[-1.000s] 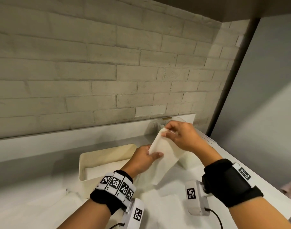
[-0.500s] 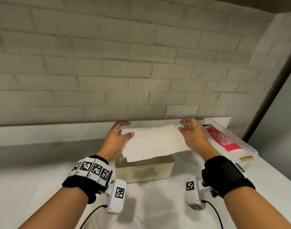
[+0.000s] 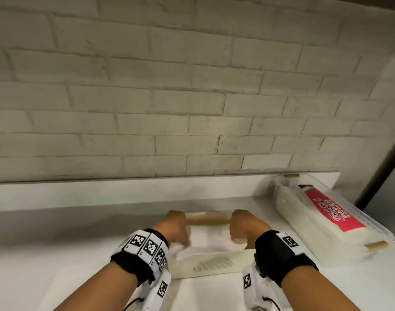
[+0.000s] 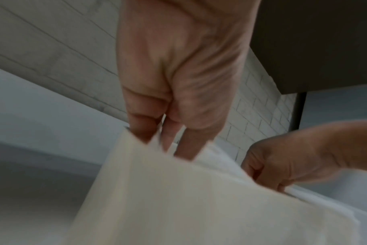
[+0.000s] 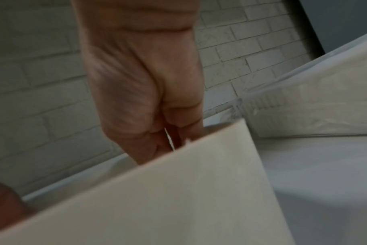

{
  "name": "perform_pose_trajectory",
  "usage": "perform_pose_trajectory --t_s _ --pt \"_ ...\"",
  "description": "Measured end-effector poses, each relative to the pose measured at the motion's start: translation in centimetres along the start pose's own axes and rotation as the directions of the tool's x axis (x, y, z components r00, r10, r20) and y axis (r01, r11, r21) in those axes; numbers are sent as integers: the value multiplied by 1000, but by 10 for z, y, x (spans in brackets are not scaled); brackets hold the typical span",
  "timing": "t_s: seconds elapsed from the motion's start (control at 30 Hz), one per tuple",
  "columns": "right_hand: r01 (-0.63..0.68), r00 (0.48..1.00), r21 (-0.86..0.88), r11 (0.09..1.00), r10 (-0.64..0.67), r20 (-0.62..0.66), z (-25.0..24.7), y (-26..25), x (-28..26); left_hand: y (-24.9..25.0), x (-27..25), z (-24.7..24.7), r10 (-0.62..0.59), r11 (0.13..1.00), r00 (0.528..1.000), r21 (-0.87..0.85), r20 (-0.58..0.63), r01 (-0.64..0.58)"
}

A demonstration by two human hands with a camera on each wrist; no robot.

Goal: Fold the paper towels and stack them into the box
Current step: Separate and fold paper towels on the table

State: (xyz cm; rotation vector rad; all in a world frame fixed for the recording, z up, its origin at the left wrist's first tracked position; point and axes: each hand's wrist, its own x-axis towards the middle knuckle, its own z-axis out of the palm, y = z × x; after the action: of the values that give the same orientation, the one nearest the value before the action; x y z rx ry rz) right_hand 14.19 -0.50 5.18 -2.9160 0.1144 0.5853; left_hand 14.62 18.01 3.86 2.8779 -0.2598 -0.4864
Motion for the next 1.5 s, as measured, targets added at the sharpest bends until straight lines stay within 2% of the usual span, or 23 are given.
perform_pose_trajectory --t_s 0.1,0.17,0.27,0.4,0.53,0.7,0.77,0.83,0.9,1.0,1.13,1.27,1.37,1.43,1.5 --pt "18 1000 -83 996 -16 25 6 -1 5 6 16 9 13 979 997 200 79 -29" --pt "29 999 -124 992 -23 45 10 1 9 11 21 13 18 933 994 356 107 -55" --pt "24 998 -90 996 -18 65 15 3 13 15 26 16 17 866 989 493 144 -87" --pt "78 992 -184 980 -58 109 18 1 15 18 27 19 24 825 988 555 154 -106" --pt "68 988 -352 934 -14 151 22 -6 14 16 22 21 59 833 983 533 175 -145" --pt "80 996 -431 899 -51 79 19 -9 13 24 13 22 104 759 990 636 91 -138" --pt "37 999 -433 901 -33 15 17 -11 12 25 13 22 118 781 992 613 39 -118" --pt "18 1000 -438 899 -21 -2 14 -13 7 24 14 22 95 833 994 544 44 -104" --pt "15 1000 -446 895 -3 28 10 -18 5 21 16 21 71 847 993 519 94 -110" --pt "76 996 -443 893 -45 80 18 -16 8 18 15 23 77 872 983 467 164 -146" --pt "84 988 -286 955 -43 149 28 -5 14 20 9 19 98 905 975 389 198 -170" --pt "134 985 -278 951 -99 138 21 -1 5 20 2 16 87 946 980 293 179 -137" --pt "124 992 -26 992 -123 22 5 3 -16 17 -8 5 157 971 987 174 45 -163" --pt "119 985 115 986 -102 -142 -10 5 -36 17 -22 -5 195 978 980 80 -40 -192" --pt "165 965 246 955 -105 -240 -19 7 -60 17 -40 -12 233 972 966 11 -108 -233"
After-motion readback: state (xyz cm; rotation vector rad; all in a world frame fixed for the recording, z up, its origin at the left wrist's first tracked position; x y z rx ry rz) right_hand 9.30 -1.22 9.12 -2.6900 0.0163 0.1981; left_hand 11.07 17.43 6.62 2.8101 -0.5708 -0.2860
